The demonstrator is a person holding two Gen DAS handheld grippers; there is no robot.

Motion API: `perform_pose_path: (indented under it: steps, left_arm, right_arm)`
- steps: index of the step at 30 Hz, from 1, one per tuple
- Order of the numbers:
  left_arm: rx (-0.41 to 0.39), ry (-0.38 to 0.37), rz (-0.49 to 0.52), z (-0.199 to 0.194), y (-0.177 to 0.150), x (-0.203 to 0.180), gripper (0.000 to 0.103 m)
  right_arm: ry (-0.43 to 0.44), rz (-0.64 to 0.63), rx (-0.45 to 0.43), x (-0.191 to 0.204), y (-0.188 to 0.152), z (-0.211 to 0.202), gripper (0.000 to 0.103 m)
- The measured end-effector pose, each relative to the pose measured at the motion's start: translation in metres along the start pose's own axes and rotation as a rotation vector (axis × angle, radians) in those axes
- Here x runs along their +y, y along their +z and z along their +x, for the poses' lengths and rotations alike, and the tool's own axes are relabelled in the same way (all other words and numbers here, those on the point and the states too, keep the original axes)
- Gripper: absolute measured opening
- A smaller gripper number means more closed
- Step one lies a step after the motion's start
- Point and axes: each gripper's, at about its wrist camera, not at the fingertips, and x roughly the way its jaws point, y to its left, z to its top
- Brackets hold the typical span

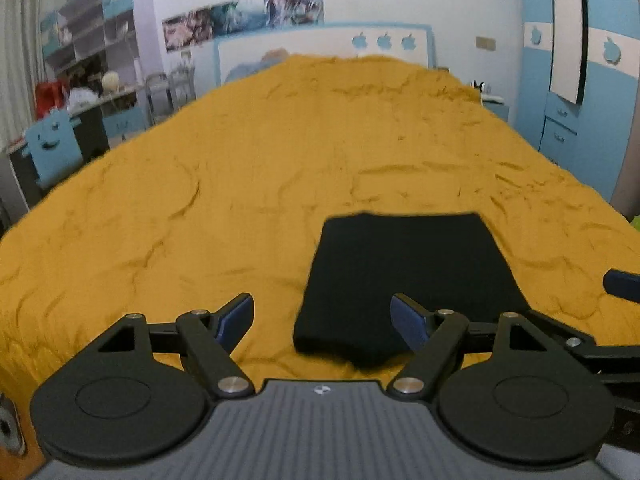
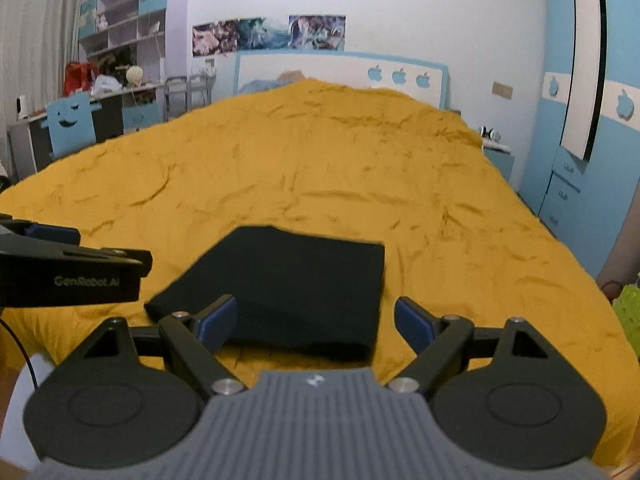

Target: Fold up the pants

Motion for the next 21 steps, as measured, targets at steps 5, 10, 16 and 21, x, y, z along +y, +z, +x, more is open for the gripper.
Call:
perform_pose_path:
  steps: [5, 10, 16, 21]
  left_arm:
    - [0.026, 0.0, -0.001, -0.004, -0.013, 0.0, 0.091]
    - [0.051, -0.005, -0.014, -0.004, -0.018, 0.0, 0.091]
    - [0.066, -0.007, -0.005, -0.007, -0.023, -0.005, 0.091]
    - [0.059, -0.006, 0.004, -0.007, -0.022, -0.006, 0.091]
  right_arm:
    - [0.002, 0.016, 0.031, 0.002, -0.011, -0.001, 0.082]
    - [0.0, 0.06, 0.052, 0.001, -0.016, -0.002, 0.082]
    - [0.011, 0.069, 0.063, 0.001, -0.018, -0.005, 0.082]
    - [0.012, 0.083, 0.066, -0.002, -0.02, -0.005, 0.082]
